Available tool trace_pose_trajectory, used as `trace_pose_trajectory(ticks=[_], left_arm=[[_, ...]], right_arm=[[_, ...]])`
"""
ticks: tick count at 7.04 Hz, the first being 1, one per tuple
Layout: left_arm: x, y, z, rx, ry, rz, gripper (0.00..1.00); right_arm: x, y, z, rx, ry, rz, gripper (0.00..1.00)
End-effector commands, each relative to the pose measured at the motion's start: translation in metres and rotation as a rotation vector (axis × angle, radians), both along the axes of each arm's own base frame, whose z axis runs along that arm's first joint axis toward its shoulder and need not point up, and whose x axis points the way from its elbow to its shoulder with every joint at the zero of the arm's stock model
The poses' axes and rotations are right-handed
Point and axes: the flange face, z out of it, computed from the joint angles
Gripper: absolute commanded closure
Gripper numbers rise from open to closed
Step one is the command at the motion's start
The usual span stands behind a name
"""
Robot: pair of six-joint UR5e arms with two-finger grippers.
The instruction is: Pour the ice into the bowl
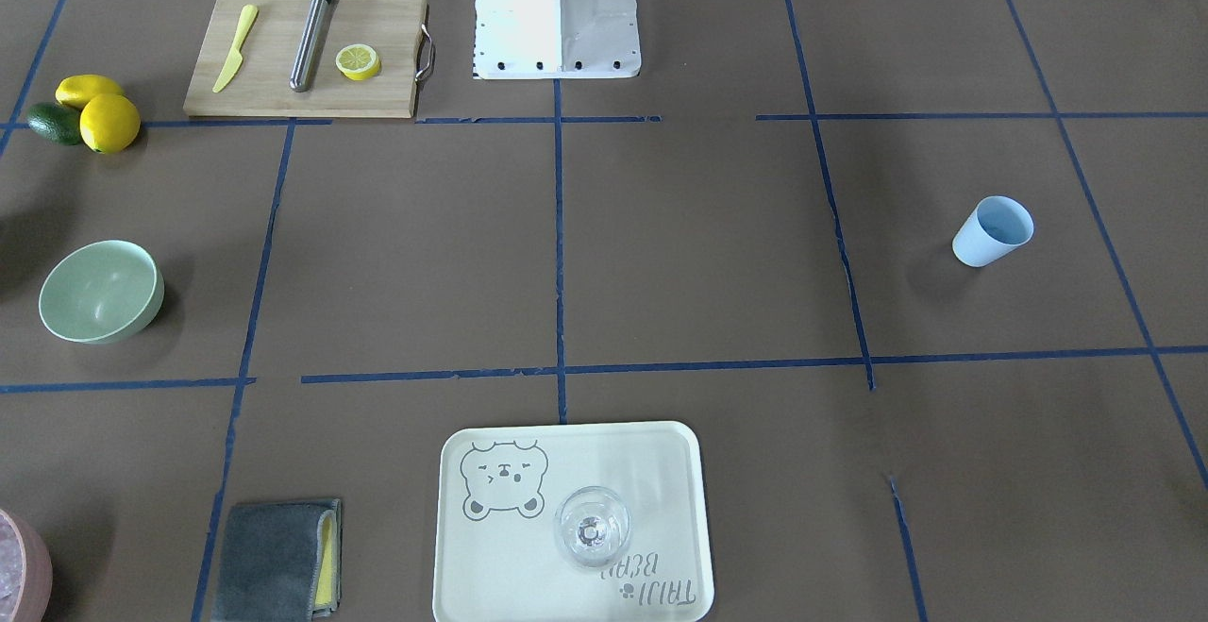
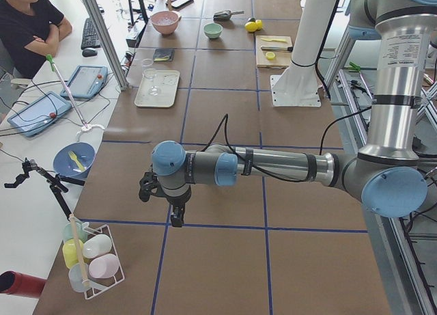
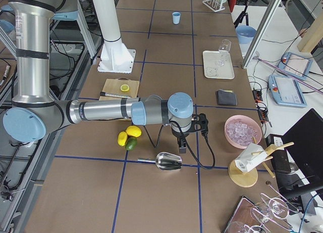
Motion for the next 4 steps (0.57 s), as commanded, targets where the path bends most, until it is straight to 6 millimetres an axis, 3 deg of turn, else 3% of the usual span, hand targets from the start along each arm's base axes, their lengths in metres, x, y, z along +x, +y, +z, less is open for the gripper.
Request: trace_pose_trajectory(ticks=[1, 2, 3, 4], left_arm=[[0.001, -0.011, -0.047, 0.208, -0.002, -0.001, 0.0], [0.002, -0.011, -0.076, 0.3, 0.0, -0.013, 0.0], [0.007, -0.007, -0.095, 0.341, 0.011, -0.036, 0.0], [0.033, -0.002, -0.098, 0.371, 0.035, -0.049, 0.0]], right_arm=[[-0.025, -0.025, -0.028, 0.002, -0.034, -0.003, 0.0], [-0.031, -0.022, -0.021, -0.059, -0.053, 0.03, 0.0], [-0.05, -0.025, -0.028, -0.083, -0.082, 0.03, 0.0], [-0.094, -0.028, -0.036, -0.088, -0.084, 0.008, 0.0]])
